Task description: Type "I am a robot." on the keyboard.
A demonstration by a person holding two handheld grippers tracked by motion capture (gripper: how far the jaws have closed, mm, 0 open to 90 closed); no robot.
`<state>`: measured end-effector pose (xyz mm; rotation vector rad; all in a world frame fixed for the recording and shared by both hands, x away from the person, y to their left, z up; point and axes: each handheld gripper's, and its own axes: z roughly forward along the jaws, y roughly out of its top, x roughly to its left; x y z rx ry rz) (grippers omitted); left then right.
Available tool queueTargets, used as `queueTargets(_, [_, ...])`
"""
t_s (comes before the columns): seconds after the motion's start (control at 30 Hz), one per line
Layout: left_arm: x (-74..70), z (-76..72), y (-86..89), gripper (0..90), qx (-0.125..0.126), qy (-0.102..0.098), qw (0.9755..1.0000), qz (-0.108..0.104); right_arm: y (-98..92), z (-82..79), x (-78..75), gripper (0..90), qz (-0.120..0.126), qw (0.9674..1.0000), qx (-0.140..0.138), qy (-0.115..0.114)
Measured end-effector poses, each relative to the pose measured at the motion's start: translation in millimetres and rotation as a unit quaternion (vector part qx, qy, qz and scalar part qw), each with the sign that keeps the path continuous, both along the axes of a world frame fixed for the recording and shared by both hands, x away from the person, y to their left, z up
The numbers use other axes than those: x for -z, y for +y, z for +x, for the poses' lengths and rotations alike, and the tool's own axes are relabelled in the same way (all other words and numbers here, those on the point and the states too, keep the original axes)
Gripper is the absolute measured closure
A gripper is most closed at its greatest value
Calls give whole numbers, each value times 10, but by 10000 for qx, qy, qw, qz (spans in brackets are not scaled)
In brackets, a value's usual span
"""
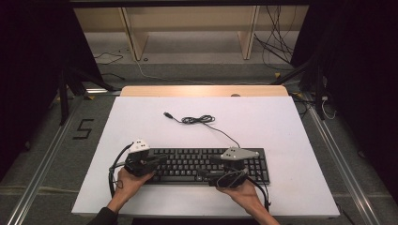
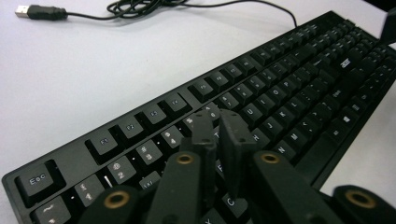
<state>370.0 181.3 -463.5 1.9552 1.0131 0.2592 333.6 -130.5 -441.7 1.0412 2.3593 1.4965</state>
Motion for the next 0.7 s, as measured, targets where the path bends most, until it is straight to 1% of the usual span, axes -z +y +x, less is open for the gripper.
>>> queueTargets(0.1, [14,37,-30,883,6,59,10000,28,-7,-10,-3,326,14,10000,2,-12])
queueTargets(0.13, [18,50,-39,887,34,80,9999,74,-8,-13,-5,325,19,10000,2,-7])
queueTargets(0.3, [56,100,-99,888,49,165,9996,205,-13,-23,-11,322,37,10000,-13,-27])
queueTargets(0.33, [62,107,-105,889,53,205,9995,226,-14,-25,-12,322,45,10000,-7,-26])
queueTargets(0.37, [69,116,-112,889,53,217,9995,240,-15,-27,-13,322,43,10000,-7,-22])
queueTargets(0.4, [75,125,-114,889,70,216,9993,300,-16,-28,-15,322,42,10000,-8,-24])
queueTargets(0.47, [90,132,-127,889,57,255,9992,318,-18,-29,-17,322,50,10000,-10,-24])
queueTargets(0.53, [104,140,-132,889,69,267,9989,383,-18,-29,-18,322,49,10000,-16,-27])
queueTargets(0.7, [127,148,-139,889,50,297,9985,460,-13,-30,-15,322,43,10000,-28,-33])
